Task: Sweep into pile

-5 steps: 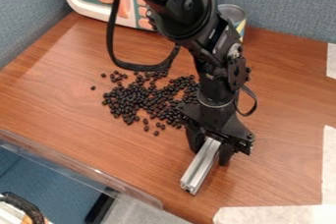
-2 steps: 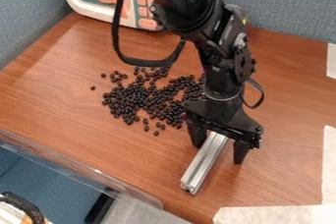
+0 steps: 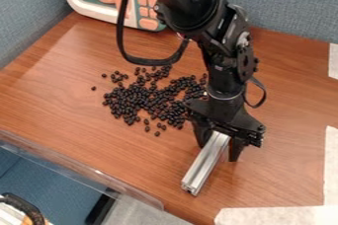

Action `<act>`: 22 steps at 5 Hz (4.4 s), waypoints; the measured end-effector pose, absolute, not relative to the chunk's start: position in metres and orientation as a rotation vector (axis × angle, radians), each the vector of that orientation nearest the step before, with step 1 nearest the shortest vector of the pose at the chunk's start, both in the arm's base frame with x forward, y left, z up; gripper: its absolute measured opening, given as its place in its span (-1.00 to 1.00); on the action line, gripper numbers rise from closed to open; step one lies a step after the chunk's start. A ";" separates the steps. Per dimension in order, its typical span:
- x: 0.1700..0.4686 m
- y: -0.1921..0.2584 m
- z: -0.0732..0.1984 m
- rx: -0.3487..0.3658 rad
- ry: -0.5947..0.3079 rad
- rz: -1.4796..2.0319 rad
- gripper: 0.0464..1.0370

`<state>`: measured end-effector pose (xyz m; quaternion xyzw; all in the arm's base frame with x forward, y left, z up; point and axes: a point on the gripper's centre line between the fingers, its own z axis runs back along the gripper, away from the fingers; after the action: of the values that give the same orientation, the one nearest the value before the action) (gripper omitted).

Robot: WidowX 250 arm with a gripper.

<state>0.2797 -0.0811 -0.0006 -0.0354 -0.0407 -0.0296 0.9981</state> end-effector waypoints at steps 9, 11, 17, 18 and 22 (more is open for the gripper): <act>0.380 -0.045 -0.004 -0.047 -0.105 0.217 -0.35; 0.373 -0.034 -0.005 0.007 -0.111 0.240 -0.35; 0.327 0.053 -0.006 0.076 -0.108 0.440 -0.35; 0.317 0.062 -0.005 0.086 -0.101 0.459 -0.35; 0.305 0.066 0.008 0.037 -0.082 0.430 -0.35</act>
<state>0.3055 0.0660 0.0084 0.0182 -0.0407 0.2134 0.9760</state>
